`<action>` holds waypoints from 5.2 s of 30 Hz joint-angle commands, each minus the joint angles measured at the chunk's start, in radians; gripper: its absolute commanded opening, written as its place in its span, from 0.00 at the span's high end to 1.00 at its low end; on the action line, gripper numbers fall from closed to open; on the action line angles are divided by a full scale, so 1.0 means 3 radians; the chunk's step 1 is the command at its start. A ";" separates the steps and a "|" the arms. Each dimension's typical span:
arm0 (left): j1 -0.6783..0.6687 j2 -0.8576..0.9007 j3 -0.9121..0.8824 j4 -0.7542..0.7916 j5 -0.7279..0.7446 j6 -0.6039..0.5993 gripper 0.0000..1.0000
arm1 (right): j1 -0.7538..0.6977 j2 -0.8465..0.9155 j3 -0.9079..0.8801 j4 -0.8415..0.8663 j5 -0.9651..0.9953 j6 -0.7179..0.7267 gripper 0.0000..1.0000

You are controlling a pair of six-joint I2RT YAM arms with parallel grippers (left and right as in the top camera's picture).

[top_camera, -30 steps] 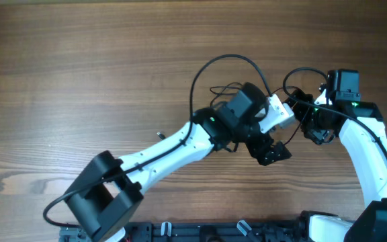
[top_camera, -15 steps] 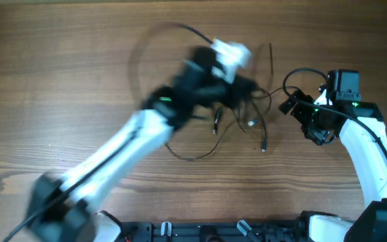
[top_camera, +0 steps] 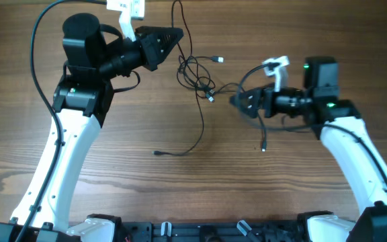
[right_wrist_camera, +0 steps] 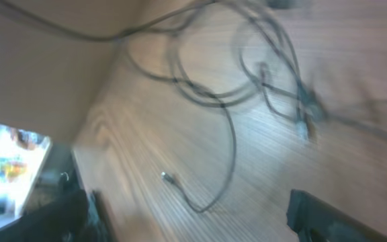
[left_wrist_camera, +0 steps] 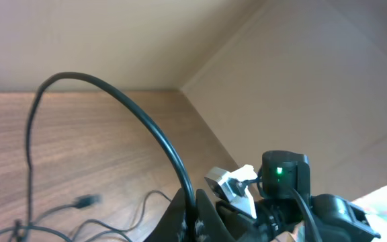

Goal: Untangle cables

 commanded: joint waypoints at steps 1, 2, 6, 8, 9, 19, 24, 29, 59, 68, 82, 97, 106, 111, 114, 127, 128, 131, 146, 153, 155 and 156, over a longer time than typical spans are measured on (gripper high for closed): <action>0.0005 -0.0019 0.0001 0.0023 0.0137 -0.0196 0.96 | 0.0579 -0.0020 0.0039 0.0537 0.0549 -0.0399 0.05; 0.0005 -0.0019 0.0001 0.0023 0.0139 -0.0201 0.96 | 0.0697 -0.0008 0.0039 0.0694 0.0818 -0.0406 0.05; 0.0005 -0.0019 0.0001 -0.0005 0.0140 -0.0202 0.96 | 0.1261 0.0287 0.0041 0.1445 0.1391 -0.0861 0.11; 0.0005 -0.0019 0.0001 -0.0015 0.0140 -0.0201 0.96 | 0.1347 0.0511 0.0041 0.1687 0.1834 -0.0870 0.17; 0.0005 -0.0019 0.0001 -0.0014 0.0140 -0.0202 0.96 | 0.1347 0.0614 0.0041 0.1809 0.1862 -0.0922 0.20; 0.0437 -0.0047 0.0001 -0.0070 0.0394 0.0041 0.96 | 0.0919 0.0270 0.0042 0.2464 0.2374 -0.0161 0.96; 0.1437 -0.0305 0.0001 0.0500 0.1136 0.0065 0.96 | -0.0066 -0.0771 0.0042 0.1308 0.3920 -0.0154 0.96; 0.2140 -0.0440 0.0001 0.0484 0.1137 0.0052 0.96 | -0.0902 -0.0877 0.0042 0.0765 0.4115 0.0291 0.96; -0.0355 0.0306 0.0000 -0.1609 -0.0941 0.1216 0.00 | 0.0645 -0.0793 0.0045 0.1610 0.2597 0.1998 0.96; -0.1012 0.1006 0.0000 -0.0123 -0.0839 0.1926 0.00 | 0.0632 -0.0793 0.0045 0.1414 0.2529 0.1803 0.96; -0.1110 0.1213 0.0000 -0.0520 0.1064 0.2504 0.01 | 0.0383 -0.0793 0.0045 0.1247 0.2621 0.1687 0.96; -0.2008 0.1184 0.0000 -0.0381 -0.2645 0.0905 0.96 | 0.0132 -0.0793 0.0045 0.0949 0.2859 0.1718 0.96; -0.1216 0.0244 0.0001 -0.0464 -0.2445 0.0407 0.96 | -0.0225 -0.0683 0.0041 -0.0486 0.2399 0.1719 0.00; -0.0813 -0.0050 0.0001 -0.0375 -0.1471 0.0412 0.96 | -0.0053 -0.0106 0.0041 -0.0338 0.0979 0.1896 0.02; -0.0805 -0.0067 0.0001 -0.0230 -0.1317 0.0409 0.96 | 0.0306 0.0223 0.0041 0.0081 0.0612 0.2102 0.02; 0.0193 -0.0977 0.0001 -0.0257 -0.1294 0.0337 0.96 | 0.0844 0.0955 0.0042 -0.0052 0.3571 0.3641 0.92; 0.0492 -0.1041 0.0001 -0.0389 -0.1293 0.0337 0.96 | 0.0615 0.0924 0.0042 -0.0267 0.3555 0.3455 0.96; 0.1128 -0.1034 0.0001 -0.0710 -0.1266 0.0334 0.96 | 0.0120 0.0838 0.0042 -0.0484 0.3049 0.2532 0.96; 0.1343 -0.0632 0.0001 0.0027 0.1185 0.0538 0.96 | 0.0886 0.1110 0.0041 0.2047 0.1614 0.0025 0.00; 0.1343 -0.0632 0.0001 0.0033 0.1184 0.0497 0.96 | 0.1110 0.1748 0.0046 0.2092 0.1396 -0.0401 0.96; 0.1423 -0.0632 0.0001 0.0084 0.1058 0.0468 0.96 | 0.0872 0.1532 0.0051 0.1939 0.1597 0.0188 0.96; 0.1504 -0.0632 0.0001 0.0104 0.0930 0.0370 0.96 | 0.0745 0.1410 0.0051 0.1766 0.1733 0.0300 0.96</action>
